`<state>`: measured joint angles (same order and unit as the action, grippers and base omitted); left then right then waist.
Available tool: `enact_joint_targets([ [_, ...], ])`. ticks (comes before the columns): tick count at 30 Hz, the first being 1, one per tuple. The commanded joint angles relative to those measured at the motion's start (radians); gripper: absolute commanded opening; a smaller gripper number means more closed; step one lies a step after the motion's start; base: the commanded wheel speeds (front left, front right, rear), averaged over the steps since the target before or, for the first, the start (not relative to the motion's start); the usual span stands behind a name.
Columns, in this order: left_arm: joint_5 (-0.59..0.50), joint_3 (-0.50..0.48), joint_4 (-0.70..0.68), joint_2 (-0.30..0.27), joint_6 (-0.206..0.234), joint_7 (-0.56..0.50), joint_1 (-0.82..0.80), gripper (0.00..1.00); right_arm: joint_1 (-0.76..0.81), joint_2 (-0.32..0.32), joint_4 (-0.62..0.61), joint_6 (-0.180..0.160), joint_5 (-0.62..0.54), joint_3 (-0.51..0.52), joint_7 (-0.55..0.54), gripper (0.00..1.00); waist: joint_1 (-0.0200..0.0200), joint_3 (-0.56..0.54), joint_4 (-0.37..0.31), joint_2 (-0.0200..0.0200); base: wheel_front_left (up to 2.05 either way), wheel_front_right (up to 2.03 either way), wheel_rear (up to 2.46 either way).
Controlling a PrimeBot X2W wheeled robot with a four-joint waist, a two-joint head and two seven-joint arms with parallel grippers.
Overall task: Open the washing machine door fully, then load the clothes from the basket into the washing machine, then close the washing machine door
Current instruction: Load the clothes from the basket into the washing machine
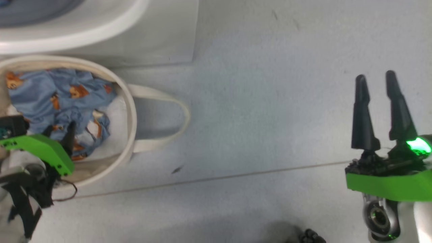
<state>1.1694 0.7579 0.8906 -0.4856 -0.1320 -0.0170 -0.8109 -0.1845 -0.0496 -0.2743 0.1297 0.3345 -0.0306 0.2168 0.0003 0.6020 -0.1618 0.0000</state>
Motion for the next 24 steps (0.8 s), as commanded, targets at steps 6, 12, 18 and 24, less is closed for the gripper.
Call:
enact_joint_targets([
  [6, 0.078, 0.014, 0.033, -0.062, 0.001, -0.001, -0.082, 1.00, 0.008, -0.001, -0.094, 0.001, -0.014, 0.015, 0.019, 1.00, -0.0003, 0.154, 0.008, 0.0000, 0.00, 0.00, 0.00],
  [12, 0.127, 0.047, 0.053, -0.062, 0.001, 0.011, -0.164, 1.00, 0.012, -0.001, -0.159, 0.001, -0.032, 0.041, 0.010, 1.00, -0.0003, 0.236, 0.030, 0.0000, 0.00, 0.00, 0.00],
  [18, 0.159, 0.077, 0.063, -0.052, 0.001, 0.043, -0.243, 1.00, 0.032, -0.001, -0.224, 0.001, -0.036, 0.077, -0.002, 1.00, -0.0003, 0.310, 0.055, 0.0000, 0.00, 0.00, 0.00],
  [24, 0.178, 0.116, 0.082, -0.053, 0.001, 0.065, -0.288, 1.00, 0.036, -0.001, -0.269, 0.001, -0.038, 0.096, -0.005, 1.00, -0.0003, 0.351, 0.060, 0.0000, 0.00, 0.00, 0.00],
])
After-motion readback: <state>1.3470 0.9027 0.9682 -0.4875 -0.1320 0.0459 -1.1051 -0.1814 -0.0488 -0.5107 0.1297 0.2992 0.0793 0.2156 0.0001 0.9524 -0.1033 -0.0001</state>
